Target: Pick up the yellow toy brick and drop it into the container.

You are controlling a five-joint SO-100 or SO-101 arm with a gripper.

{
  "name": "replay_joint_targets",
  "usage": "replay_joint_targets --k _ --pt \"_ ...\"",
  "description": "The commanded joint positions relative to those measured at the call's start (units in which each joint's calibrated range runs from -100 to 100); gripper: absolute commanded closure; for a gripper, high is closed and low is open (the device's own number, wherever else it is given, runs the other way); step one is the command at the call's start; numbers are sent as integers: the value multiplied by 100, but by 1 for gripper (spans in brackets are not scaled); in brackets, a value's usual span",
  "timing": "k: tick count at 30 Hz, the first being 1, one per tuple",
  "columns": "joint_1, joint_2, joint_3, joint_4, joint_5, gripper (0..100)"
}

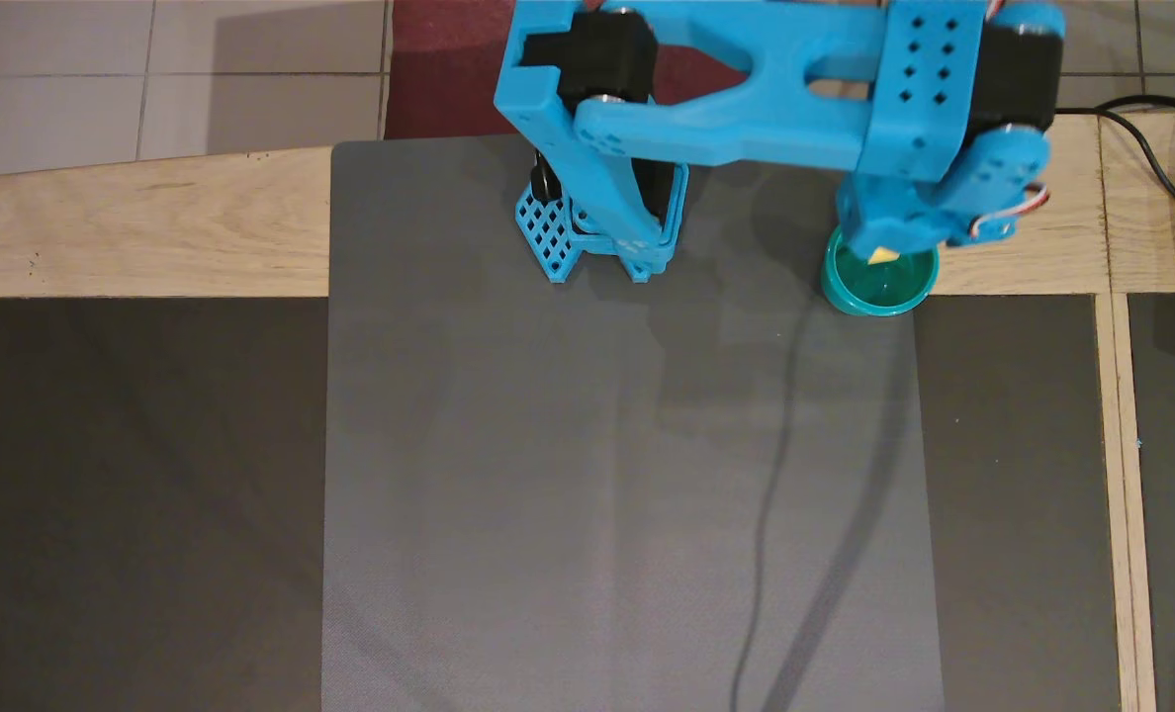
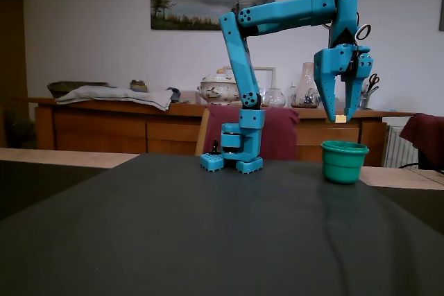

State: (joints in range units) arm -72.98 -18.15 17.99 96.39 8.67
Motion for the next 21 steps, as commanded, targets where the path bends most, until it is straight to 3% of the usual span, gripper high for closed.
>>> replay_joint_targets --k 1,9,21 --pt "-72 -23 -120 -155 -99 100" --pt "-10 -15 -93 -474 -141 100" --pt "-10 -23 1170 -1567 -135 100"
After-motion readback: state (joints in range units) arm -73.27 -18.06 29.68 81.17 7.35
